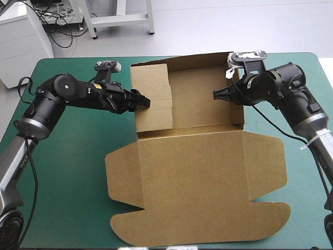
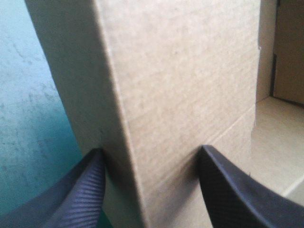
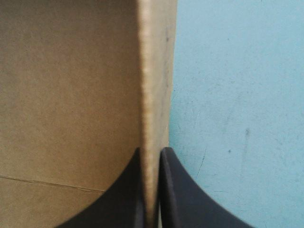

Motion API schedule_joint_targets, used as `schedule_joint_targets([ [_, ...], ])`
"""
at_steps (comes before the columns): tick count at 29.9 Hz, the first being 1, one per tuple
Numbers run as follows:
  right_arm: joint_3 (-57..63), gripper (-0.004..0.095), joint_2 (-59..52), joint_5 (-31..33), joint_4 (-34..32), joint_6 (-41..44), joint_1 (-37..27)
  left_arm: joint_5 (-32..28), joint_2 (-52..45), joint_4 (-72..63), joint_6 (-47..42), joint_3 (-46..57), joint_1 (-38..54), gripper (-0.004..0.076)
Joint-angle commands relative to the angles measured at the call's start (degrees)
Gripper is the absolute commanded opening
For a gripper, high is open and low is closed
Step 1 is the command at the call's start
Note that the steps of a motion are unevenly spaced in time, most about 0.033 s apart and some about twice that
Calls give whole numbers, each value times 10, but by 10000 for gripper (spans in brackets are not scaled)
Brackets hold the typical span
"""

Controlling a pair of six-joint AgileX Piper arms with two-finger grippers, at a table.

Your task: Fold the box

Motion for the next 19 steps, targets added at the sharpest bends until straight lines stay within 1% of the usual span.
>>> schedule_joint_targets([
  [1,-16,-8,-22,-44,32,3,7,-68,-23,27,-51,-18,-31,415],
  [3,-16,-8,-22,-44,32,3,9,-99,-23,50,-73,-18,-46,414],
  [5,-16,-8,-22,-44,29,3,16,-119,-22,66,-76,-18,-57,415],
  [8,-16,-8,-22,-46,16,15,32,-133,-17,93,-81,-18,-69,415],
  [12,-16,-8,-22,-47,-16,32,51,-133,-13,108,-87,-18,-69,414],
  [19,-16,-8,-23,-48,-18,40,57,-133,4,111,-87,-17,-68,414],
])
